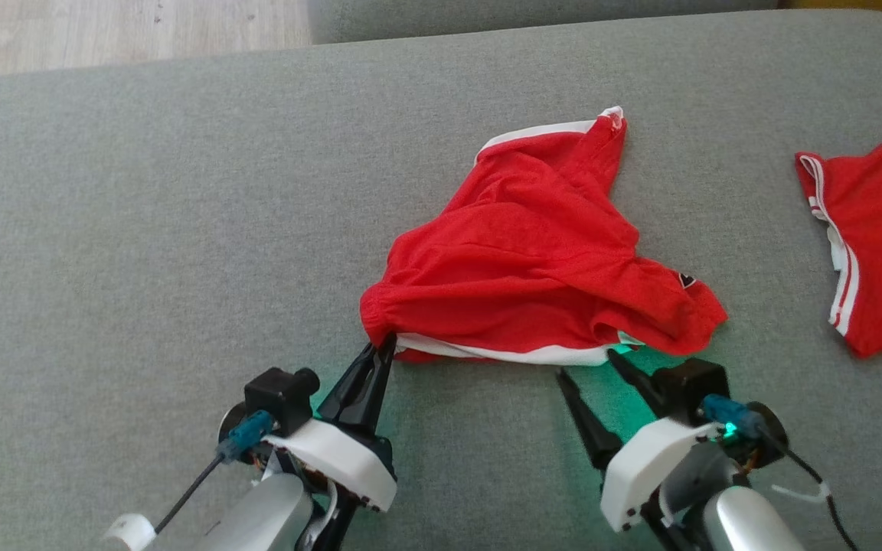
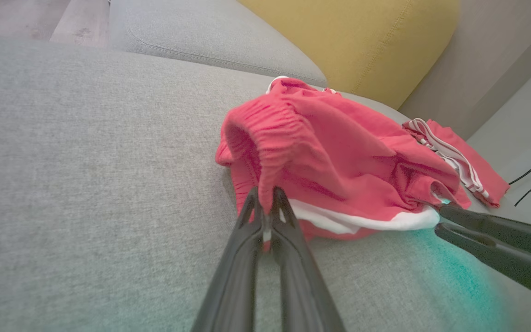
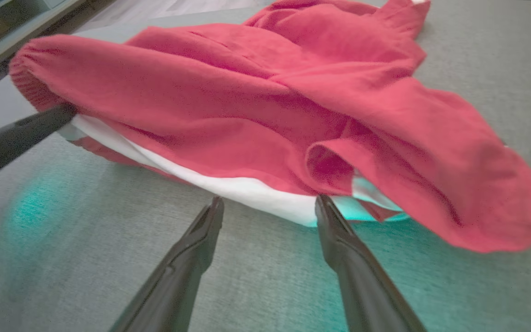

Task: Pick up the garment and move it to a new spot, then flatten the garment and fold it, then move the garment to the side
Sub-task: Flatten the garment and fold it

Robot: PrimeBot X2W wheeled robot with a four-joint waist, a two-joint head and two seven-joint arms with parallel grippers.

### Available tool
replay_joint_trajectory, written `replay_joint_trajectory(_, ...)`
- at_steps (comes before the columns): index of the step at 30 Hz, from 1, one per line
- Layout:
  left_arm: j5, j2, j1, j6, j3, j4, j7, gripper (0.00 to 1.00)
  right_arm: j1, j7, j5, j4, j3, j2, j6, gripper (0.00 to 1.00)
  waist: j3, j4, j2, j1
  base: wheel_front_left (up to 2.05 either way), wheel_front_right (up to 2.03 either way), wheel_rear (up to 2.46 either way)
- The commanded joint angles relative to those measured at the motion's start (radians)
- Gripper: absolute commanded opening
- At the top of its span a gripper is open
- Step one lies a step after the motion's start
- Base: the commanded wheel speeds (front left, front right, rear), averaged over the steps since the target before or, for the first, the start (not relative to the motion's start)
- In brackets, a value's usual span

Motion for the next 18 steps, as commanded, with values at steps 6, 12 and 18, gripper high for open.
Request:
replay_joint_trajectory(6,-0.008,0.018,-0.016,0.006,0.021,-0.04,0.001,0.0,-0.033,-0.015,-0.027,-0.017,-0.026,-0.002,0.007,1.0,-0.005,0.003,0.0,0.0,0.0,0.0,0.0)
replay_joint_trajectory(12,-0.01,0.02,-0.015,0.009,0.015,-0.045,0.003,0.0,-0.059,-0.014,-0.035,0.01,-0.045,-0.002,0.007,1.0,-0.009,0.008,0.0,0.0,0.0,0.0,0.0)
replay_joint_trajectory(18,-0.014,0.021,-0.015,0.012,0.011,-0.051,0.006,0.0,-0.089,-0.007,-0.046,0.043,-0.054,-0.002,0.007,1.0,-0.004,0.012,0.0,0.0,0.0,0.0,0.0)
